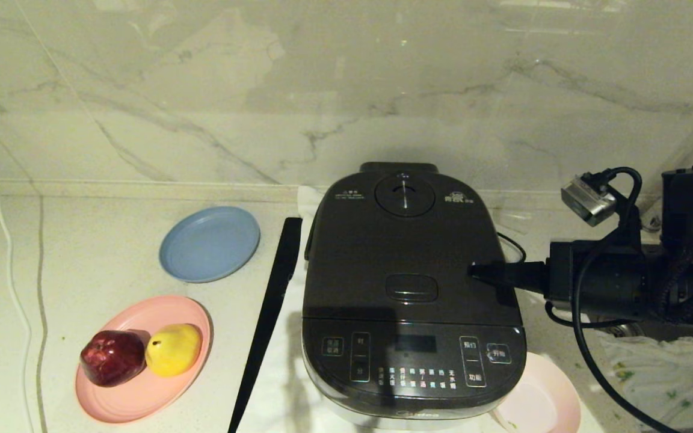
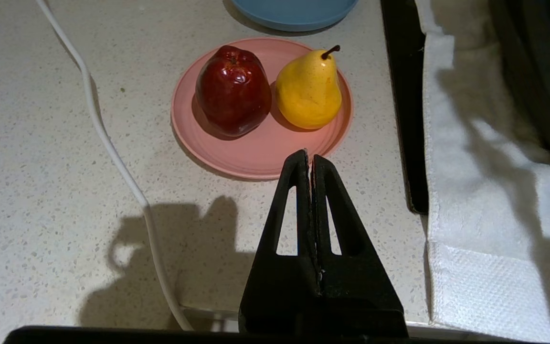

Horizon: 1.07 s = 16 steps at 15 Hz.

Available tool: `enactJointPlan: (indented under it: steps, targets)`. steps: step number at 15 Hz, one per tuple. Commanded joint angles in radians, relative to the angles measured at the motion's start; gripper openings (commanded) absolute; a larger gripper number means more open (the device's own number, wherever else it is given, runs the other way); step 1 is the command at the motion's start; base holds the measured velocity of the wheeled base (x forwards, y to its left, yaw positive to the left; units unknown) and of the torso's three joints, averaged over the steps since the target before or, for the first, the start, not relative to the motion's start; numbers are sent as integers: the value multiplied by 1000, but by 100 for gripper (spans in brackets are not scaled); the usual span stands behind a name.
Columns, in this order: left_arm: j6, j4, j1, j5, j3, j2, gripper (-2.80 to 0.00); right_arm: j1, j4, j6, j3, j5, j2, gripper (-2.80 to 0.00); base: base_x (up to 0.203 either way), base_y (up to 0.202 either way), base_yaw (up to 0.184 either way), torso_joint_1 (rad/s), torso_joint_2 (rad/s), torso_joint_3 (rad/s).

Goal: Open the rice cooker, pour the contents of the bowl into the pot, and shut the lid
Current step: Close the rice cooker

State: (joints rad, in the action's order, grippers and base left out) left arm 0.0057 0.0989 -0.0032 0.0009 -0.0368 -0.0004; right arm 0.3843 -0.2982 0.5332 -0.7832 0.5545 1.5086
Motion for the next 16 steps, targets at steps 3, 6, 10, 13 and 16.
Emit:
enactJointPlan:
  steps: [3,6,10,13,16]
  targets:
    - [0,1,0,1,0,-1,-280,1,8,9,-11,-1,-86,-280,0,0,0,0,0,0]
    - [0,1,0,1,0,-1,-280,1,57,10,-11,-4,-207,-280,0,0,0,0,0,0]
    - [0,1,0,1,0,-1,-280,2,326,-3,-52,-17,-347,-280,0,0,0,0,0,0]
    - [0,1,0,1,0,-1,-280,15,482,-19,-95,-28,-378,-280,0,0,0,0,0,0]
    - [0,1,0,1,0,-1,-280,81,491,-19,-91,-130,-361,-280,0,0,0,0,0,0]
